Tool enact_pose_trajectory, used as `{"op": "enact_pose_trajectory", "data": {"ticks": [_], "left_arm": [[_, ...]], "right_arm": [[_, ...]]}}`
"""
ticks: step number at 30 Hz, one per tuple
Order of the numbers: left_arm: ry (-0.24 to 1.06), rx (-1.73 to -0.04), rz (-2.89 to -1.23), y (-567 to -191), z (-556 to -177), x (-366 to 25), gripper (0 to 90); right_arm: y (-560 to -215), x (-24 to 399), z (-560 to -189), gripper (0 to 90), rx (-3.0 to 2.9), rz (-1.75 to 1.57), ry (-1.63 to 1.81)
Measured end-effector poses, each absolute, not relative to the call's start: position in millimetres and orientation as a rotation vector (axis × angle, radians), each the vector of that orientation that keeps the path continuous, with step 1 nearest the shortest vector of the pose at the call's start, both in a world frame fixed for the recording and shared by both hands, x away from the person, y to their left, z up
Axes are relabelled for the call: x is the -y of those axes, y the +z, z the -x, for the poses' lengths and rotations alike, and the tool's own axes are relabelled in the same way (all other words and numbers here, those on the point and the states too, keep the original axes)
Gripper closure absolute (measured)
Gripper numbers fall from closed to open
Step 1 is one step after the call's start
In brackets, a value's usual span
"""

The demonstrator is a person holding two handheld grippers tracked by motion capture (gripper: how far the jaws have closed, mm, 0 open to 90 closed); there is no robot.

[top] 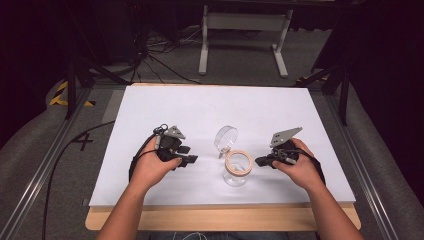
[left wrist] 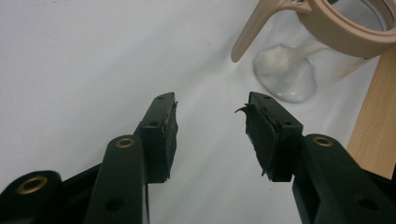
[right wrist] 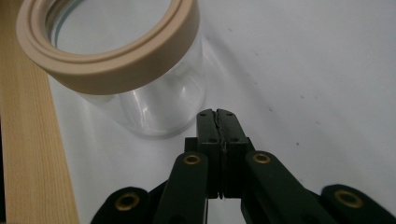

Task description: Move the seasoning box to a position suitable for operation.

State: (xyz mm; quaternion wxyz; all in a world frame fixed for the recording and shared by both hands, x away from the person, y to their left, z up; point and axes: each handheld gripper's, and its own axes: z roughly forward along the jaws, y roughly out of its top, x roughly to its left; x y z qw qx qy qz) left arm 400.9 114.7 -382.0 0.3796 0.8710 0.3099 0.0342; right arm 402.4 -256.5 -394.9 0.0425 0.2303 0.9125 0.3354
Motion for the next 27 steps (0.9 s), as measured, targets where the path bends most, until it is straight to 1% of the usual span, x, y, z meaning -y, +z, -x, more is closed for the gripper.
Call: {"op": "enact_pose_trajectory", "data": {"ticks": [8, 15, 19, 27], "left_arm": [[0.09, -0.78, -2.232, -382.9, -400.5, -111.5, 52.8], [0.099, -0.778, -2.242, -383.0, -400.0, -110.1, 51.6], [0.117, -0.78, -2.254, -382.6, -400.2, -110.1, 48.8], [0.125, -0.785, -2.24, -383.3, -401.2, -111.9, 48.3]], "right_arm": [[-405.5, 240.3, -400.3, 90.0, -2.863, -0.647, 0.971], [-406.9, 237.7, -399.5, 90.0, -2.86, -0.664, 0.941], [-408.3, 233.6, -397.9, 90.0, -2.889, -0.642, 0.939], [-409.0, 225.8, -394.2, 90.0, -2.924, -0.609, 0.945]]}}
